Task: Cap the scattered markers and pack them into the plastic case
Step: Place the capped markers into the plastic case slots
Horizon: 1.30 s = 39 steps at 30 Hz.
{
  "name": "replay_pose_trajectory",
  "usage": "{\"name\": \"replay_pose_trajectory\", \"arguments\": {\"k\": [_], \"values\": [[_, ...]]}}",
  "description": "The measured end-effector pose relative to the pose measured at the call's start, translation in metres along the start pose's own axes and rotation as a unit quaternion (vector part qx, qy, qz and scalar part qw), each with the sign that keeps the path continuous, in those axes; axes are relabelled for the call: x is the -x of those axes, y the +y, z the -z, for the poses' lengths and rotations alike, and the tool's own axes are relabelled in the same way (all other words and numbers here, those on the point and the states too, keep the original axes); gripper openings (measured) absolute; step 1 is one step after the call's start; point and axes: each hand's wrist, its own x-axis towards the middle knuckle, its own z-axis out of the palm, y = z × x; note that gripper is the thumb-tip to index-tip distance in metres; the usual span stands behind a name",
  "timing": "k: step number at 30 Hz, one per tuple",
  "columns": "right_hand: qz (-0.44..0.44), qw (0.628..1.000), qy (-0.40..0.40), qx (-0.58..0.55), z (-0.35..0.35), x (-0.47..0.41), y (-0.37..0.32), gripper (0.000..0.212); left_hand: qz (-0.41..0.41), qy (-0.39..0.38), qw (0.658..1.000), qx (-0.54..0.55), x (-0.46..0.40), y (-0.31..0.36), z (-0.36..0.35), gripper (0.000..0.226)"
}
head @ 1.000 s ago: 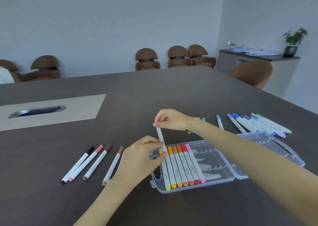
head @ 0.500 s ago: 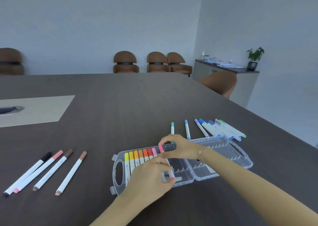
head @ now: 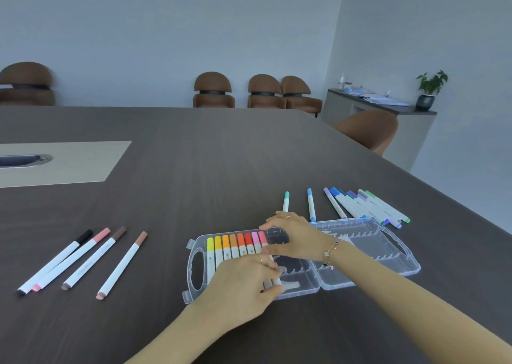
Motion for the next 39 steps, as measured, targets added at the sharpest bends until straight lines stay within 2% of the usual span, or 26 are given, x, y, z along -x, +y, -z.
{"name": "replay_pose_trajectory", "arguments": {"k": [7, 9, 12, 14, 18, 21, 25, 28, 34, 37, 39], "values": [[0.030, 0.995, -0.045, 0.088, 0.018, -0.017, -0.010, 0.047, -0.026, 0.023, 0.999, 0.002, 0.012, -0.022, 0.016, 0.040], [0.025, 0.999, -0.027, 0.035, 0.021, -0.029, -0.024, 0.039, 0.001, 0.078, 0.997, -0.016, 0.031, -0.055, 0.033, 0.036], [0.037, 0.999, -0.006, -0.011, 0.009, -0.052, -0.060, 0.033, 0.057, 0.217, 0.974, -0.020, 0.073, -0.118, 0.057, 0.021], [0.063, 0.998, -0.022, -0.010, -0.006, -0.068, -0.090, 0.035, 0.129, 0.248, 0.960, -0.009, 0.105, -0.157, 0.075, 0.011], [0.092, 0.995, -0.022, -0.039, -0.037, -0.107, -0.149, 0.036, 0.213, 0.188, 0.958, -0.031, 0.157, -0.212, 0.107, 0.029], [0.085, 0.994, -0.038, -0.056, -0.061, -0.133, -0.186, 0.036, 0.235, 0.151, 0.960, -0.018, 0.180, -0.229, 0.121, 0.021], [0.086, 0.994, -0.049, -0.047, -0.084, -0.156, -0.218, 0.040, 0.235, 0.124, 0.964, -0.004, 0.188, -0.241, 0.126, 0.020], [0.079, 0.995, -0.059, -0.033, -0.093, -0.166, -0.228, 0.035, 0.224, 0.099, 0.969, -0.010, 0.185, -0.246, 0.122, 0.024], [0.075, 0.994, -0.059, -0.048, -0.105, -0.175, -0.233, 0.032, 0.215, 0.102, 0.971, -0.027, 0.185, -0.248, 0.117, 0.024], [0.063, 0.992, -0.062, -0.090, -0.102, -0.178, -0.232, 0.032, 0.190, 0.120, 0.974, -0.014, 0.181, -0.244, 0.113, 0.049], [0.045, 0.987, -0.056, -0.146, -0.094, -0.177, -0.229, 0.030, 0.180, 0.130, 0.975, -0.009, 0.179, -0.238, 0.111, 0.056]]}}
